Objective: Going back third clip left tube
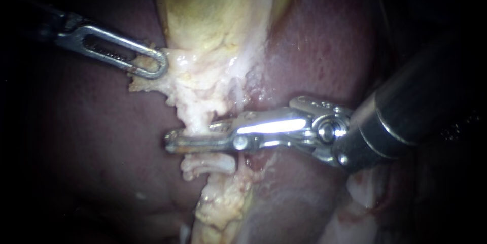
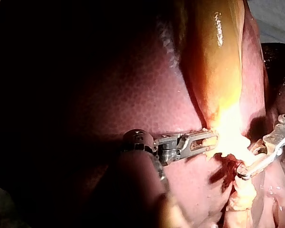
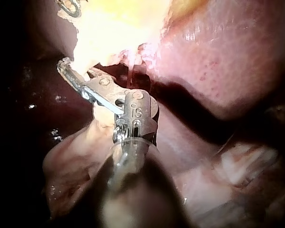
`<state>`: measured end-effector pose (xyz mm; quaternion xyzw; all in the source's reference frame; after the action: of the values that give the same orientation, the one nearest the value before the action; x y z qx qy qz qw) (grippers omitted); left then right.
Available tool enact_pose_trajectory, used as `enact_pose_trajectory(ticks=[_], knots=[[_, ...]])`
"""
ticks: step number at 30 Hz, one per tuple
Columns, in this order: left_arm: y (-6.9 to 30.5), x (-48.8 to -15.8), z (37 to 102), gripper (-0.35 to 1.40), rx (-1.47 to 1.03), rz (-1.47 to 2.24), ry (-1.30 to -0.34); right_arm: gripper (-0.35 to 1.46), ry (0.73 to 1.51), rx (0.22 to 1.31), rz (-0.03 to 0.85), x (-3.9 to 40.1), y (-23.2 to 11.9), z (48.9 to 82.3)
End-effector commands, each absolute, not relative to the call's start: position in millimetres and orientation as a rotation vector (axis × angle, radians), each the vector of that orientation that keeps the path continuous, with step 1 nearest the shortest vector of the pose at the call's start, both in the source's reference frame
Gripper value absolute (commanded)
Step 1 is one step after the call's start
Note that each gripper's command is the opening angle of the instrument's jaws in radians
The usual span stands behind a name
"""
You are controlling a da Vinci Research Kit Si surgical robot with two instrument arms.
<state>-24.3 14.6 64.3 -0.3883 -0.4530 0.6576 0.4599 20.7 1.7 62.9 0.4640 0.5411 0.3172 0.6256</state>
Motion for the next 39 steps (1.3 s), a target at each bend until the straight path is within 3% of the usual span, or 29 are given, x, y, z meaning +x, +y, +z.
enact_pose_trajectory(ticks=[1,5,9,12,28,39], knots=[[14.6,-24.3,64.2,-0.35,-0.956,1.619,-1.114,-0.35,1.241,1.064,0.728,20.7,1.7,62.9],[14.5,-24.3,64.2,-0.35,-0.956,1.619,-1.114,-0.30,1.237,1.081,0.711,20.8,1.6,63.2],[14.5,-24.3,64.1,-0.35,-0.956,1.619,-1.114,0.29,1.253,1.074,0.680,21.5,1.6,64.1],[14.5,-24.3,64.1,-0.35,-0.956,1.618,-1.114,0.42,1.263,1.046,0.666,22.2,1.4,65.0],[14.2,-24.4,63.7,-0.35,-0.956,1.618,-1.113,0.49,1.335,0.795,0.564,21.8,2.9,70.4],[14.2,-24.3,63.7,-0.35,-0.956,1.618,-1.114,0.49,1.338,0.707,0.521,19.5,3.3,71.1]])
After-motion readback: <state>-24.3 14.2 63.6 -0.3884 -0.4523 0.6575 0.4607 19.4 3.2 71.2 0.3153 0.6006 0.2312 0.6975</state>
